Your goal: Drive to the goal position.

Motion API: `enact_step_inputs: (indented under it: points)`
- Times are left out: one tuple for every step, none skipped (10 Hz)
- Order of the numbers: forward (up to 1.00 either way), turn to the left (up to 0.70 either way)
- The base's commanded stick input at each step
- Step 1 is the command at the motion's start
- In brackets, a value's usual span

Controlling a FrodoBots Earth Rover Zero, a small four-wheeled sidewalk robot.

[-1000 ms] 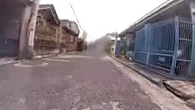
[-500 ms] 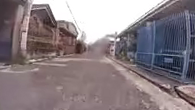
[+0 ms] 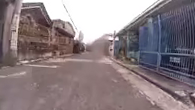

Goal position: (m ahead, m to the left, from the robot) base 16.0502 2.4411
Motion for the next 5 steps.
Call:
enact_step_inputs:
  points:
    - [1.0,0.0]
    - [1.0,0.0]
    - [1.0,0.0]
    - [1.0,0.0]
    - [1.0,0.0]
